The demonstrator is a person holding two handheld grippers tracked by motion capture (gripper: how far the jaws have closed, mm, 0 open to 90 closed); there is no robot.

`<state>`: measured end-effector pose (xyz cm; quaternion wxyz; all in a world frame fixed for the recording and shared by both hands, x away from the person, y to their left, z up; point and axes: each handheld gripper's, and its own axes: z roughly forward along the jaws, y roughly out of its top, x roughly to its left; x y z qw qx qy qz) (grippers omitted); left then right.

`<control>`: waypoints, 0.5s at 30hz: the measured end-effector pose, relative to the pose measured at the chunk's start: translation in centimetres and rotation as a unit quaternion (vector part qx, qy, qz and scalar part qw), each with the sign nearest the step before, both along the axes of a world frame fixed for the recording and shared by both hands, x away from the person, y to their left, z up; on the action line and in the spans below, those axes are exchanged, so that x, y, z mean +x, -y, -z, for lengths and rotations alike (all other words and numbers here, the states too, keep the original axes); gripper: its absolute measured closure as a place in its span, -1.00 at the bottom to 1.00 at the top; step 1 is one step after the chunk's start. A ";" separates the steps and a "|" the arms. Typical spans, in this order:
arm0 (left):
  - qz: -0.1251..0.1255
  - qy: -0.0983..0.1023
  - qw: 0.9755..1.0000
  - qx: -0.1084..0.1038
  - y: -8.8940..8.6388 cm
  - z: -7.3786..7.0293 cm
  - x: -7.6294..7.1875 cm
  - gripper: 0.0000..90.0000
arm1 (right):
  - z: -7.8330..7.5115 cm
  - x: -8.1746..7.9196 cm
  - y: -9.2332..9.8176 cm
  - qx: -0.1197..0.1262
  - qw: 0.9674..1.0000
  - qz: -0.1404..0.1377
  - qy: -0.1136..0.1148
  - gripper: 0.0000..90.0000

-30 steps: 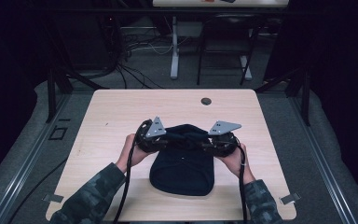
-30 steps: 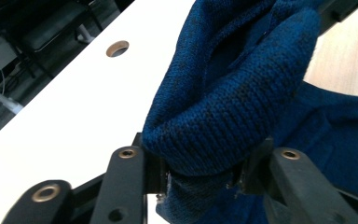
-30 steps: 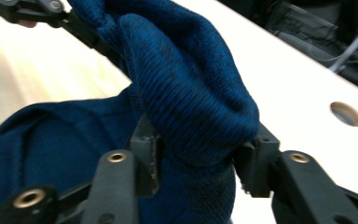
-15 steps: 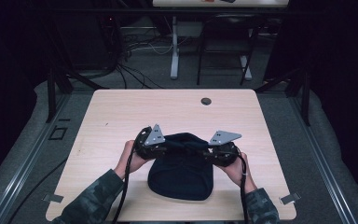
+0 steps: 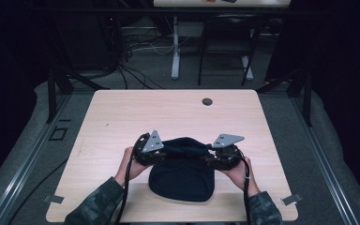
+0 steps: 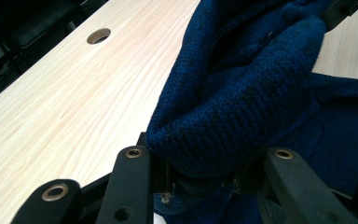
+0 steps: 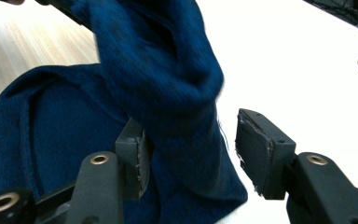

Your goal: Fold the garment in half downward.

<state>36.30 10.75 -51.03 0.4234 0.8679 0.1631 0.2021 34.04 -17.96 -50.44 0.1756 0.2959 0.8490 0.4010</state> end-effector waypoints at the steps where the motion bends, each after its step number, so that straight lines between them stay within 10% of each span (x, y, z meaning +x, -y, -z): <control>1: 0.000 -0.001 1.000 0.001 0.0 0.1 -0.1 0.47 | 0.1 -0.1 0.2 0.002 1.000 0.001 -0.003 0.07; 15: 0.004 -0.010 1.000 -0.003 -0.6 0.9 -0.6 0.47 | 1.2 -1.2 0.5 -0.021 1.000 -0.015 -0.004 0.19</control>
